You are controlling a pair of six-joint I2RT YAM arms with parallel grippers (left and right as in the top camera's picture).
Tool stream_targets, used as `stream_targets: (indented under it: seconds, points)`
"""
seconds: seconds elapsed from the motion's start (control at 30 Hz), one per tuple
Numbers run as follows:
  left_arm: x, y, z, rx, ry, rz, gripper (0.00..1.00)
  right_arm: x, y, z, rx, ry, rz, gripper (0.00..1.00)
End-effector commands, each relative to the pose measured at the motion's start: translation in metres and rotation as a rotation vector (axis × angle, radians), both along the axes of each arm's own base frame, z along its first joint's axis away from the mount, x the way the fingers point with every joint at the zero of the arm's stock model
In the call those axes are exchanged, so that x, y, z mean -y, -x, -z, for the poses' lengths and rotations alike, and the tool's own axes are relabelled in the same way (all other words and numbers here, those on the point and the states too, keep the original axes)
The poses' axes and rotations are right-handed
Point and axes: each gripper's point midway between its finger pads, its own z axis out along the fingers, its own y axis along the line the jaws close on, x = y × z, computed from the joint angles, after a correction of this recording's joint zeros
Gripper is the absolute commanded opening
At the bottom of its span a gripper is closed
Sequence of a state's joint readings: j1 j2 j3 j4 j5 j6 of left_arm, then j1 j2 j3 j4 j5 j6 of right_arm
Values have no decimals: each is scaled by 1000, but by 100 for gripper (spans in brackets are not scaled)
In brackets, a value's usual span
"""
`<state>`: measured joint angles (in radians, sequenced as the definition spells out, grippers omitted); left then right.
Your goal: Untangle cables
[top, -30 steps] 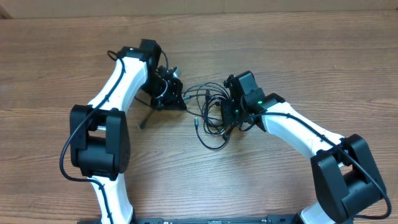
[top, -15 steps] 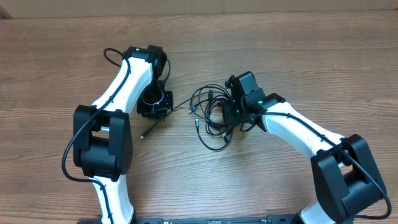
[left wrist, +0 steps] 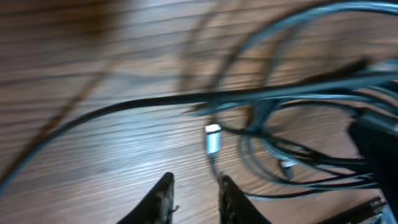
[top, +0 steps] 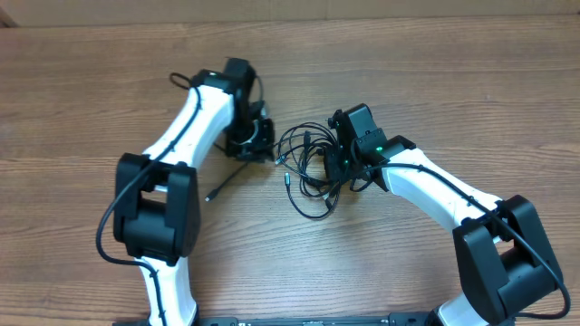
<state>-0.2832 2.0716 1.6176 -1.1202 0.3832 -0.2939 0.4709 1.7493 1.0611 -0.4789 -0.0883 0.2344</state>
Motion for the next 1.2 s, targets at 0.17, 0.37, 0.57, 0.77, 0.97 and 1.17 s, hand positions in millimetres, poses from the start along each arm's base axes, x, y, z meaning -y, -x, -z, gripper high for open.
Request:
stream_targets:
  seconds: [0.17,0.37,0.57,0.77,0.97,1.17]
  points:
    - [61,-8,-13,166,-69,-3,29,2,-7,-12,41,0,7,4]
    - [62,-10,-10,206,-149,-34,27,2,-7,-12,41,0,7,4]
    - [54,-14,1,231,-195,-69,29,2,-7,-12,41,0,7,4]
    - [55,-16,17,254,-180,-73,30,2,-7,-12,41,0,7,4]
    - [53,-21,23,274,-184,-124,24,2,-7,-12,41,0,7,4]
    - [47,-21,25,278,-218,-127,20,3,-7,-12,40,1,7,4]
